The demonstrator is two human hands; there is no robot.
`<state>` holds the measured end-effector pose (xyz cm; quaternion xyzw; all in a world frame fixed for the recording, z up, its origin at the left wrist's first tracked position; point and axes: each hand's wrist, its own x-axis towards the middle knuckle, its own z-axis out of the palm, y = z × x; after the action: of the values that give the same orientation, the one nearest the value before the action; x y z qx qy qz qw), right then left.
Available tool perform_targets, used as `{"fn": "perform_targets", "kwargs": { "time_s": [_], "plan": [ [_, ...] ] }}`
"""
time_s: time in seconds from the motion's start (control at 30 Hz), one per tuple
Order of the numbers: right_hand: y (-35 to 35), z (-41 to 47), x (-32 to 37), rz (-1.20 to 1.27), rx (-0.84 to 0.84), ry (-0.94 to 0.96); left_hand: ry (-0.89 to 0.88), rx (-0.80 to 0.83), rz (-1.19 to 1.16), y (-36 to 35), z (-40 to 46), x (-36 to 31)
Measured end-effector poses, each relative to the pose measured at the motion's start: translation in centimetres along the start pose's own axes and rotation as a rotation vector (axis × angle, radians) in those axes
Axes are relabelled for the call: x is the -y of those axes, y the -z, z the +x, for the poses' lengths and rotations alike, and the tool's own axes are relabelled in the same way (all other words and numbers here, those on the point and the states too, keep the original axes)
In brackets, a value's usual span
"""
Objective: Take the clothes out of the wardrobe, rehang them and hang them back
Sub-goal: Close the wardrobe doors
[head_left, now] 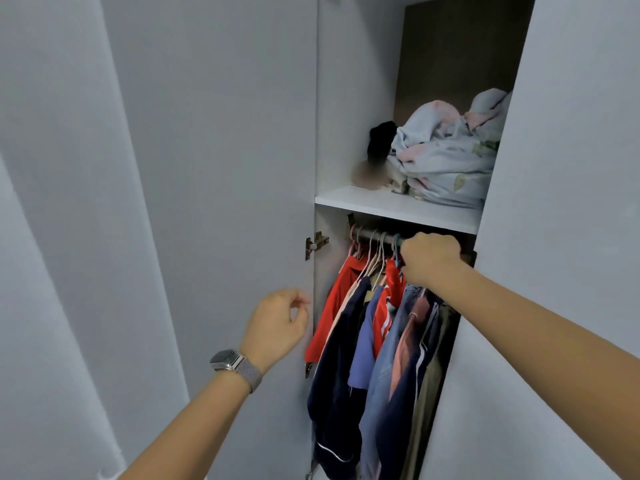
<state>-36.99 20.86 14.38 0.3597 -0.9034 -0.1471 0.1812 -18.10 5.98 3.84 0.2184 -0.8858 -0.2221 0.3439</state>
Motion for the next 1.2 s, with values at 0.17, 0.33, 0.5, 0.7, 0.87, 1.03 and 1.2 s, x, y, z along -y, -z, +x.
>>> {"fn": "perform_targets", "kwargs": {
  "time_s": [0.17,0.33,0.5,0.7,0.87,1.03,1.2],
  "plan": [
    [7.9,-0.7,11.9,0.223,-0.678,0.696,-0.128,-0.605,0.011,5.0,-1.4,1.7],
    [15.8,-0.2,19.7,0.229,-1.328,0.922,-0.028,-0.828,-0.101,9.0,-3.5,5.2],
    [18.2,2.8,24.0,0.055,-1.295,0.846,0.105,-0.632,-0.22,10.3,-3.6,9.2],
    [17.6,4.8,24.8,-0.184,-1.15,0.73,0.08,-0.47,-0.258,11.7,-1.2,10.8],
    [16.9,4.7,25.4,-0.154,-1.21,0.695,0.162,-0.346,-0.283,11.0,0.3,11.5],
    [17.0,4.0,25.4,-0.139,-1.223,0.689,0.142,-0.365,-0.203,10.5,0.1,11.9],
    [16.1,2.8,24.0,-0.038,-1.258,0.656,0.104,-0.349,-0.189,9.9,-1.2,10.5]
  ]
}}
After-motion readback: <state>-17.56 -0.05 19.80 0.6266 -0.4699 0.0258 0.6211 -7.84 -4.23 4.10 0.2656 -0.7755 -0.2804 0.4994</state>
